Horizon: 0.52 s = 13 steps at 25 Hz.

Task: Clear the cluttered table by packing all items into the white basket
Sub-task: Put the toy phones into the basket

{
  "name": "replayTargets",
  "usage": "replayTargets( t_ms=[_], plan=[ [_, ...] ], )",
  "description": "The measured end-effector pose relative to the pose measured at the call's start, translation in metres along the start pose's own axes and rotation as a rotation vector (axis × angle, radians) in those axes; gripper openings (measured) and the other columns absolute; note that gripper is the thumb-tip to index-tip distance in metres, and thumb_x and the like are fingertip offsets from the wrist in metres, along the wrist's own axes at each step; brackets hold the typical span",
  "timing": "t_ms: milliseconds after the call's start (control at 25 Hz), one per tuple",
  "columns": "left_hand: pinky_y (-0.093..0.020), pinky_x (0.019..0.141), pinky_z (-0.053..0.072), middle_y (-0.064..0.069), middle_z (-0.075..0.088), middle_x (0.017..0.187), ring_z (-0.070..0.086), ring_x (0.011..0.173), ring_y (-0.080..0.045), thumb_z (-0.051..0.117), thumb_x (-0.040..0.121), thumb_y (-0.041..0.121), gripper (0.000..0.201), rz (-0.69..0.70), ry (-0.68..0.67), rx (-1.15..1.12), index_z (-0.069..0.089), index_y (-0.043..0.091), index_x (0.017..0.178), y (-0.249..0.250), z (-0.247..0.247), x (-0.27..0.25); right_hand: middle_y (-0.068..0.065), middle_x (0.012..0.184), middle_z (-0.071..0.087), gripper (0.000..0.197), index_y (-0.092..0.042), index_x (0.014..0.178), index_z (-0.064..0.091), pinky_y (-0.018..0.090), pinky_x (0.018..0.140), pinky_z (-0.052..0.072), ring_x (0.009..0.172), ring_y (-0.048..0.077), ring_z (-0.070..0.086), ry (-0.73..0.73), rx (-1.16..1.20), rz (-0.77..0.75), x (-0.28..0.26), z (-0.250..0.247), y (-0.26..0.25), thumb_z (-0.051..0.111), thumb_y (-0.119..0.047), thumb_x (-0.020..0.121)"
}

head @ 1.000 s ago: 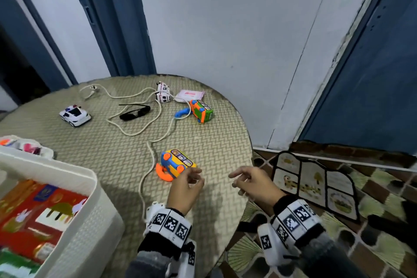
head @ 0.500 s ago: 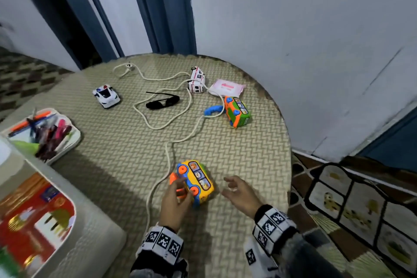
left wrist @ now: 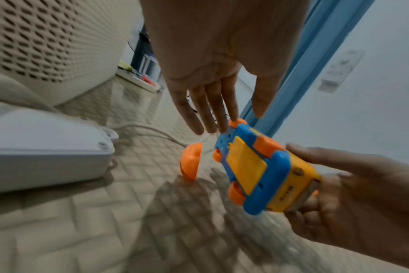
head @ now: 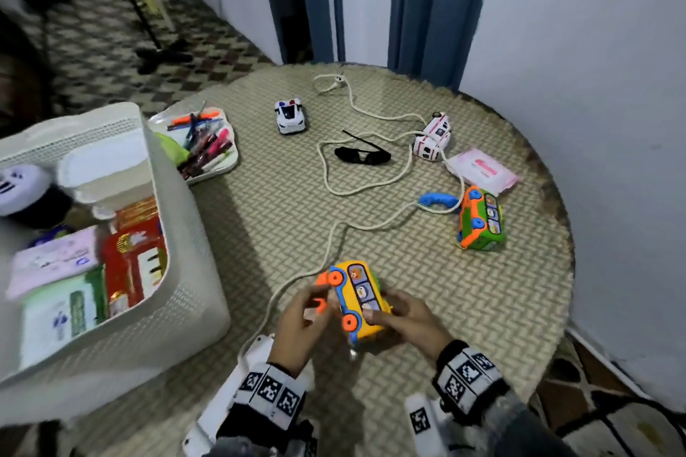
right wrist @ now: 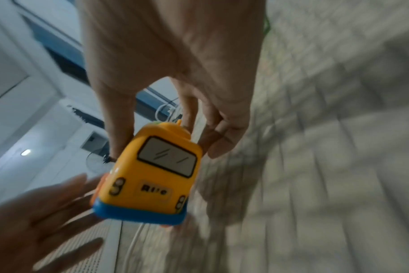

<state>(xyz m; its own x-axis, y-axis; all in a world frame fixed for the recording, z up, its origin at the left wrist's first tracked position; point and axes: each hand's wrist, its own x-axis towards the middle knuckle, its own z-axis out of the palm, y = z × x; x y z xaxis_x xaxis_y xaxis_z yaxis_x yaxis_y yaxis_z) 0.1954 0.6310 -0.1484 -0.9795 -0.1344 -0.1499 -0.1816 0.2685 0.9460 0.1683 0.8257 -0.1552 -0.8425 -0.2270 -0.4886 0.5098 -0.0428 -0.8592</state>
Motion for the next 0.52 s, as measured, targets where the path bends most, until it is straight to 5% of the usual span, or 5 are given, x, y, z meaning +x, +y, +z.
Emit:
replayTargets(
  t_ms=[120,240,320,400,520],
  plan=[
    [-0.021,0.077,0.051,0.016,0.056,0.120,0.055,0.107,0.000,0.086,0.061,0.032,0.072,-0.059,0.015,-0.065,0.051,0.028,0.124,0.014,-0.014,0.000,0.005,0.095,0.067,0.060,-0.014,0.122,0.060,0.021,0.070,0.051,0.079,0.006,0.064,-0.252,-0.211,-0.105,0.004,-0.009,-0.018,0.079,0.006,0.069],
    [-0.022,0.072,0.054,-0.004,0.067,0.109,0.067,0.096,-0.014,0.093,0.055,0.026,0.070,-0.106,-0.145,-0.103,0.058,0.017,0.115,0.021,-0.034,-0.005,0.002,0.100,0.063,0.059,-0.029,0.117,0.062,0.022,0.077,0.051,0.088,0.006,0.060,-0.515,-0.433,-0.178,0.011,0.003,-0.038,0.079,-0.004,0.066],
    [-0.026,0.071,0.057,-0.005,0.071,0.096,0.069,0.089,-0.016,0.092,0.046,0.039,0.071,-0.062,-0.084,-0.007,0.061,0.016,0.105,0.022,-0.052,-0.010,0.004,0.109,0.065,0.055,-0.022,0.118,0.062,0.018,0.080,0.049,0.095,0.006,0.059,-0.509,-0.357,-0.192,0.025,0.017,-0.047,0.066,0.000,0.068],
    [-0.030,0.072,0.058,-0.003,0.071,0.092,0.069,0.088,-0.015,0.093,0.046,0.034,0.066,0.001,-0.009,0.063,0.061,0.019,0.102,0.025,-0.066,-0.016,0.005,0.120,0.061,0.052,-0.018,0.118,0.063,0.016,0.084,0.047,0.108,0.010,0.054,-0.395,-0.377,-0.221,0.047,0.027,-0.047,0.053,0.012,0.076],
    [-0.031,0.073,0.058,-0.002,0.070,0.094,0.068,0.089,-0.013,0.093,0.054,0.018,0.059,0.066,0.058,0.078,0.061,0.018,0.104,0.036,-0.081,-0.021,0.003,0.136,0.052,0.043,-0.027,0.117,0.065,0.034,0.104,0.040,0.127,0.019,0.045,-0.413,-0.818,-0.424,0.083,0.041,-0.026,0.052,0.001,0.087]
  ],
)
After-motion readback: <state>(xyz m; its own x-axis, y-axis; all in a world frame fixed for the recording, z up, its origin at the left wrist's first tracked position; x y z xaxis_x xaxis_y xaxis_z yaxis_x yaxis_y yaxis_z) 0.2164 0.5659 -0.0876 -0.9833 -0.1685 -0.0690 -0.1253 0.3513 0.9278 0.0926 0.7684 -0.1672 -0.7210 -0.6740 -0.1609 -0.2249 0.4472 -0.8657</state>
